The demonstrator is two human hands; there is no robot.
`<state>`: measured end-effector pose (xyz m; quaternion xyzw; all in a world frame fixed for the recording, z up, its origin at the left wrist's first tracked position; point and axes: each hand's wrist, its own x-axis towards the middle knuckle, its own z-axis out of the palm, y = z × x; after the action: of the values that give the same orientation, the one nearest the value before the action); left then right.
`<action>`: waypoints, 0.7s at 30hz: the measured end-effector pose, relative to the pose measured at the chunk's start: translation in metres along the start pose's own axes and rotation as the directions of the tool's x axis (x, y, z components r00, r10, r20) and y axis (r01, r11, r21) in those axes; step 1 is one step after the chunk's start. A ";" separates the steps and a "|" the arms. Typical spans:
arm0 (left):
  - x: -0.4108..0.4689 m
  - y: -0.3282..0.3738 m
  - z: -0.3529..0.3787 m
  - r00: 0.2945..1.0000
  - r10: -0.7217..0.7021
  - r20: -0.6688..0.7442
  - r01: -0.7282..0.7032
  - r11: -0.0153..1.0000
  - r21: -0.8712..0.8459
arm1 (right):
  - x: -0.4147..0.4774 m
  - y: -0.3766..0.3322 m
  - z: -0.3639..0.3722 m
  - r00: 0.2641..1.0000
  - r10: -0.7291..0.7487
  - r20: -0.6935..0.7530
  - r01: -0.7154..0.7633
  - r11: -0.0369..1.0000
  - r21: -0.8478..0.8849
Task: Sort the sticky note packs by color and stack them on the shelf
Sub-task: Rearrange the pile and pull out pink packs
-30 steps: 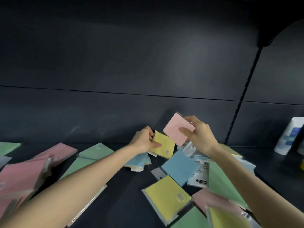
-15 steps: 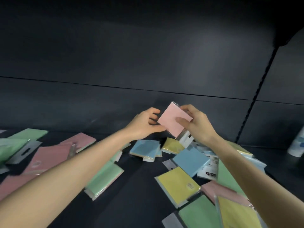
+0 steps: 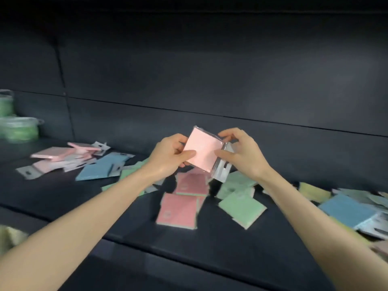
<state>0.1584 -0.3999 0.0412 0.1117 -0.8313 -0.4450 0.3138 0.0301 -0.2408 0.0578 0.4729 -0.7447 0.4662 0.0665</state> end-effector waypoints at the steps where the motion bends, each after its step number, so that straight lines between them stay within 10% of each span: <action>1: -0.008 -0.009 -0.020 1.000 -0.012 -0.018 0.013 1.000 0.005 | 0.001 -0.010 0.019 1.000 0.002 0.013 -0.002 1.000 0.006; 21: -0.017 -0.147 -0.290 0.966 -0.190 -0.175 0.218 0.963 0.158 | 0.111 -0.147 0.290 0.968 -0.029 0.250 0.058 0.992 -0.109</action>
<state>0.3380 -0.6714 0.0329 0.2591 -0.8238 -0.3897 0.3198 0.1812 -0.5485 0.0490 0.5389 -0.7624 0.3582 0.0105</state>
